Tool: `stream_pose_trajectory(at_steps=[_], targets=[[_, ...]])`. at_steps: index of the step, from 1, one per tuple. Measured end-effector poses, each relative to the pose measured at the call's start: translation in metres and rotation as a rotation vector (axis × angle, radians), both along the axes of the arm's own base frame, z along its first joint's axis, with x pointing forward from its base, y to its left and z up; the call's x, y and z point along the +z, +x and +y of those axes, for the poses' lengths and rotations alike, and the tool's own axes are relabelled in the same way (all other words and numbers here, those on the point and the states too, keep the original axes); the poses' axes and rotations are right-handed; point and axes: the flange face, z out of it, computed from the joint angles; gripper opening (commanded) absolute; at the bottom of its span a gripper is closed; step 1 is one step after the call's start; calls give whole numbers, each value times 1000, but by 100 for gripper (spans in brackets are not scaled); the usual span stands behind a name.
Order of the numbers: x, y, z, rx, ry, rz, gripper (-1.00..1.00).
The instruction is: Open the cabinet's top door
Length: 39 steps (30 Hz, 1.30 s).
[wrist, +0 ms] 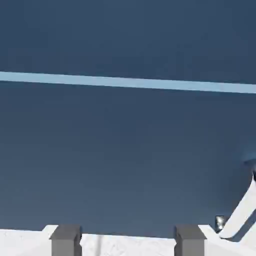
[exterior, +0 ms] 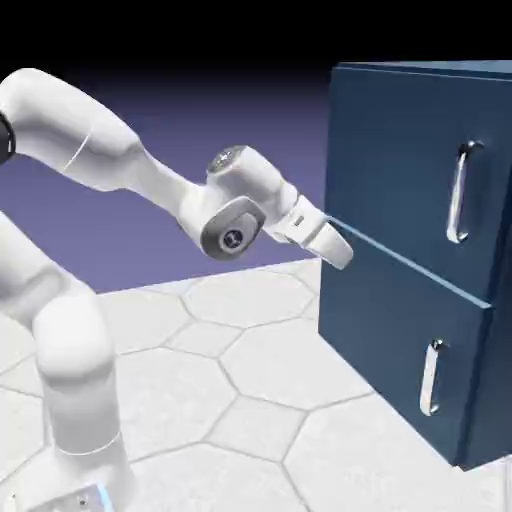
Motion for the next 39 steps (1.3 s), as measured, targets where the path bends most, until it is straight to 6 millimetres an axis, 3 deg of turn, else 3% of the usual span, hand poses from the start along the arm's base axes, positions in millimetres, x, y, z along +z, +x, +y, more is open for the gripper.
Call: stream_pose_trajectory(at_steps=[10,20,30,39], targets=[[62,2,16,42,-13,-147,0],[108,-5,15,60,-15,-294,0],[135,-9,-4,58,-5,-433,0],[142,-6,-34,44,11,-546,0]])
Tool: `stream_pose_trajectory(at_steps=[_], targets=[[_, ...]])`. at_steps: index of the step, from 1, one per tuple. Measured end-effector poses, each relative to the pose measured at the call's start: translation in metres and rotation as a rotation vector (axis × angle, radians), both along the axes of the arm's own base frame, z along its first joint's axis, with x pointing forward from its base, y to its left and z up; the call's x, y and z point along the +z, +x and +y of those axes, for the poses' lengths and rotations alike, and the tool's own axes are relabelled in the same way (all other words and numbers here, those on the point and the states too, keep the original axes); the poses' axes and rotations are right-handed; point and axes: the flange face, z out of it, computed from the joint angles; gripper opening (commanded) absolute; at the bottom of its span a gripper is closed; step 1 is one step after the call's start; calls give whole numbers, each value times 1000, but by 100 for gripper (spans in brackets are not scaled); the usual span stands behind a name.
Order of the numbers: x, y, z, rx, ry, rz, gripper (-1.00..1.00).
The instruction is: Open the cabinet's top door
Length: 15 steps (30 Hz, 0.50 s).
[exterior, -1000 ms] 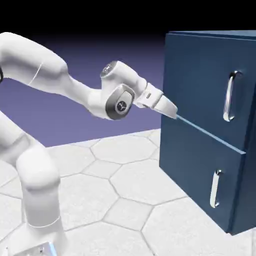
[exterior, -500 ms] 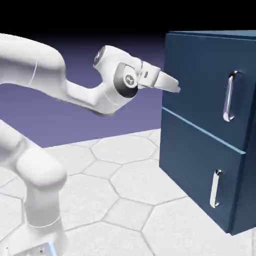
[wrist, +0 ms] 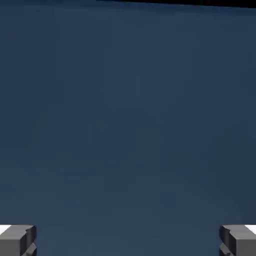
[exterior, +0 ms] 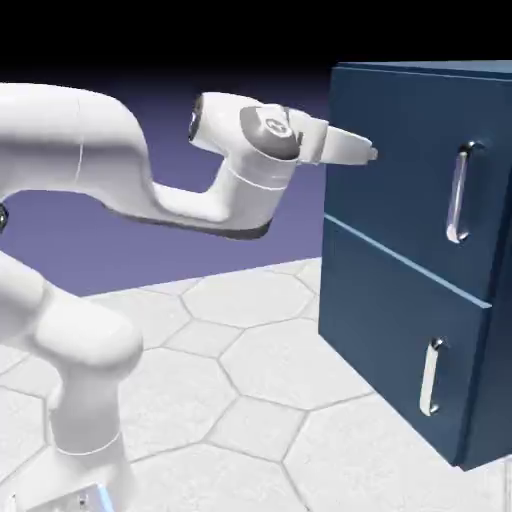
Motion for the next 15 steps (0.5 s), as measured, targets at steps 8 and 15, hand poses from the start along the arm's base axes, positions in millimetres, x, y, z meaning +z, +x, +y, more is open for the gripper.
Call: stream_pose_trajectory(at_steps=[8,15], targets=[[-9,11,-35,-11,24,-85,0],[-27,27,-69,-20,44,-145,0]])
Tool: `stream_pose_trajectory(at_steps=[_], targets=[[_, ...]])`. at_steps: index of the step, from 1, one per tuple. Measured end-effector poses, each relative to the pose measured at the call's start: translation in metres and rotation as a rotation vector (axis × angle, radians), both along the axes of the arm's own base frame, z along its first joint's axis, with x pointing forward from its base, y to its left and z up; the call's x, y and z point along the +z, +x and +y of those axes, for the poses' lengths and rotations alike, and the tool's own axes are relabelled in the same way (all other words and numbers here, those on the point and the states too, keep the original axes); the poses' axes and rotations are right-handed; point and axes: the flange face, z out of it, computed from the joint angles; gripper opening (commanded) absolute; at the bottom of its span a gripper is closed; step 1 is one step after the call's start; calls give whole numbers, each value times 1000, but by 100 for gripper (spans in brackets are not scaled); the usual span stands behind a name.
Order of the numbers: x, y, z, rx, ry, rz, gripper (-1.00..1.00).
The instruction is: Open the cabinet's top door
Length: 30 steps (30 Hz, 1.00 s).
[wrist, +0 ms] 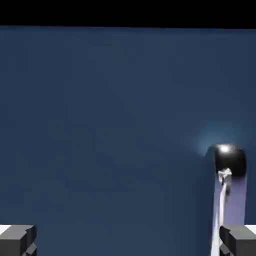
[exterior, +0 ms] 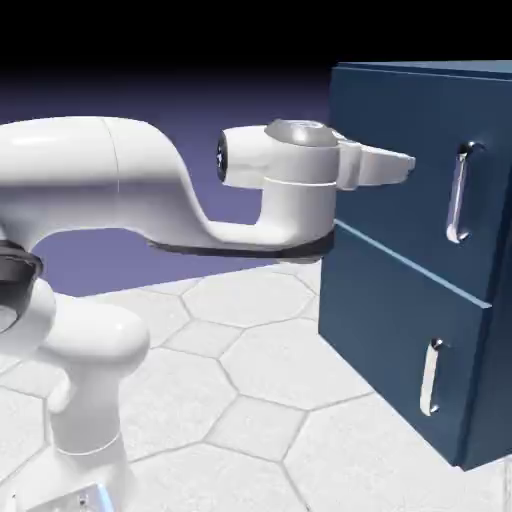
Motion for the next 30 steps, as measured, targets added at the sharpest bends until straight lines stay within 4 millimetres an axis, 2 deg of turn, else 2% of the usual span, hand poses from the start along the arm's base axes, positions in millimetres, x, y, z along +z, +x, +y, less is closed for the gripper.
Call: stream_pose_trajectory(at_steps=[11,13,18,19,21,30], targets=[[-49,36,-56,-4,23,-62,0],[-51,37,-57,-4,23,-63,0],[-51,85,-55,-4,24,-63,0],[-51,87,-55,-4,23,-63,-100],[-51,87,-55,-4,23,-63,-100],[-51,27,-35,-132,18,-64,-100]])
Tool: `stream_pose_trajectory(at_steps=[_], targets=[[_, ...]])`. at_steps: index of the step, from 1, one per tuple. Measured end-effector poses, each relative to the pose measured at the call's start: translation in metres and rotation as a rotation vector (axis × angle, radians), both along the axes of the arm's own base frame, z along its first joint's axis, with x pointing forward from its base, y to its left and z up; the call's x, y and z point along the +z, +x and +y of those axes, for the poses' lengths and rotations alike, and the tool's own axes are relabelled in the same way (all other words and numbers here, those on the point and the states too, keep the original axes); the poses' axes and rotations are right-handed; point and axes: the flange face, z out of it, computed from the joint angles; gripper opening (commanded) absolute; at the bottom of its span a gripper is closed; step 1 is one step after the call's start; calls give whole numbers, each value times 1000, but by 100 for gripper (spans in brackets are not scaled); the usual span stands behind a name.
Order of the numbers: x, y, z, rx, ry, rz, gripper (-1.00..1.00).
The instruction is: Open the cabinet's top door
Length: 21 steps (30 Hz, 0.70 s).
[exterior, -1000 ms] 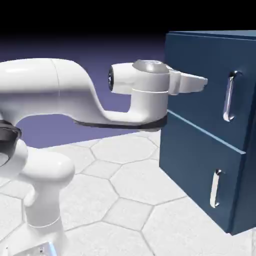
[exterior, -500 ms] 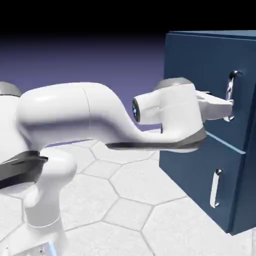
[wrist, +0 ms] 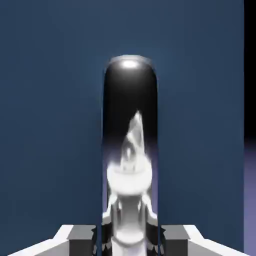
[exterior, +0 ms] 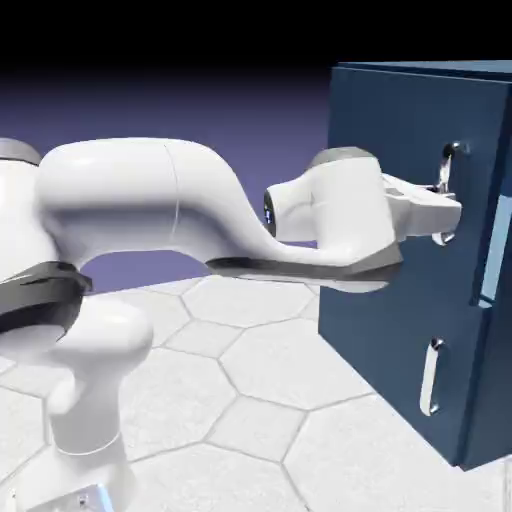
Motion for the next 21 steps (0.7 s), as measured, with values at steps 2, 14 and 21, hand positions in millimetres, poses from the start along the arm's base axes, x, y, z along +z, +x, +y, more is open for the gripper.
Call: stream_pose_trajectory(at_steps=[2,14,21], targets=[[0,-13,6,-29,0,0,-100],[0,-84,45,-197,1,0,-100],[0,-120,72,-289,1,0,-100]])
